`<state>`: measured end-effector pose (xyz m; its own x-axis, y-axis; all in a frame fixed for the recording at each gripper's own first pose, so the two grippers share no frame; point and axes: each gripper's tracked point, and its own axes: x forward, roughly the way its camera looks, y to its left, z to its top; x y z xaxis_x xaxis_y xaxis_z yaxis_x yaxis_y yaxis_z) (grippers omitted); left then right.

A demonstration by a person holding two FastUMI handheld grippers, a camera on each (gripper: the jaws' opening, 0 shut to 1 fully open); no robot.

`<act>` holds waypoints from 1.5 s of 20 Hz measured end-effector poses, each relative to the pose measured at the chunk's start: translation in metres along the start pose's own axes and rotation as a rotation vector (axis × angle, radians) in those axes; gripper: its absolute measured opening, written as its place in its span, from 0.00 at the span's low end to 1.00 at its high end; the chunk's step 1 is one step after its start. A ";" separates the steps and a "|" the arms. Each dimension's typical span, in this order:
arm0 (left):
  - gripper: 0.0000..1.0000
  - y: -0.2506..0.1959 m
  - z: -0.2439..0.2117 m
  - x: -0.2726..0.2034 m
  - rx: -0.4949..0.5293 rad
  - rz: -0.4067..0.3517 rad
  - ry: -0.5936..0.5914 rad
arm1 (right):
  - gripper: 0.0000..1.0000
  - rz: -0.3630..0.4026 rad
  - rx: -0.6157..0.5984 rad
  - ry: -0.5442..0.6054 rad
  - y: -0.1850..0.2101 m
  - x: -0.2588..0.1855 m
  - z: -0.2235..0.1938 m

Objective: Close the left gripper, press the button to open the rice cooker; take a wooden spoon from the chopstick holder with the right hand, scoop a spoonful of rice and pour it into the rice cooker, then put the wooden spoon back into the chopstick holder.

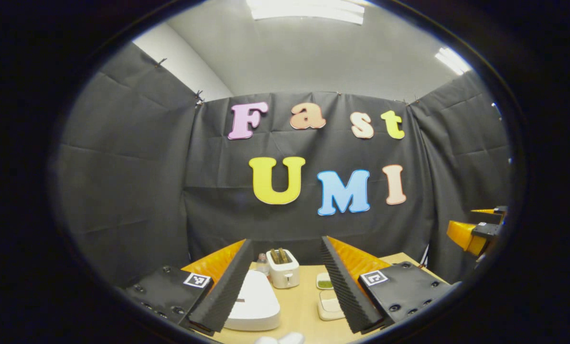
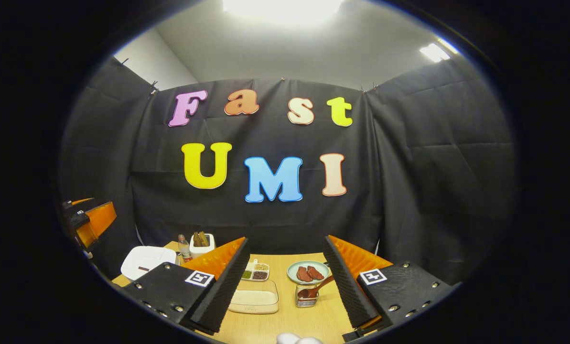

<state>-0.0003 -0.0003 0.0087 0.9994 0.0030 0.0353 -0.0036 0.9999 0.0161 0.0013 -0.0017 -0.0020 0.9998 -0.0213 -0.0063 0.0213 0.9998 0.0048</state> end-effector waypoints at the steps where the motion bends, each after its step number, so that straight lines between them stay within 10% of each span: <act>1: 0.99 -0.001 0.001 -0.001 0.003 -0.002 0.001 | 0.95 -0.002 0.000 0.002 0.000 -0.001 -0.001; 14: 0.93 -0.008 -0.005 -0.001 -0.014 -0.037 0.033 | 0.95 -0.020 -0.004 0.006 -0.006 -0.004 0.000; 19: 0.09 -0.006 -0.010 0.004 -0.039 -0.043 0.062 | 0.95 -0.022 -0.004 0.010 -0.008 -0.004 -0.003; 30: 0.09 0.053 -0.089 0.072 -0.048 0.061 0.218 | 0.95 -0.022 -0.022 0.060 -0.005 0.001 -0.016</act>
<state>0.0748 0.0538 -0.0766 0.9813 0.0618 -0.1823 -0.0678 0.9973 -0.0269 0.0024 -0.0066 -0.0184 0.9968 -0.0436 -0.0663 0.0425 0.9989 -0.0181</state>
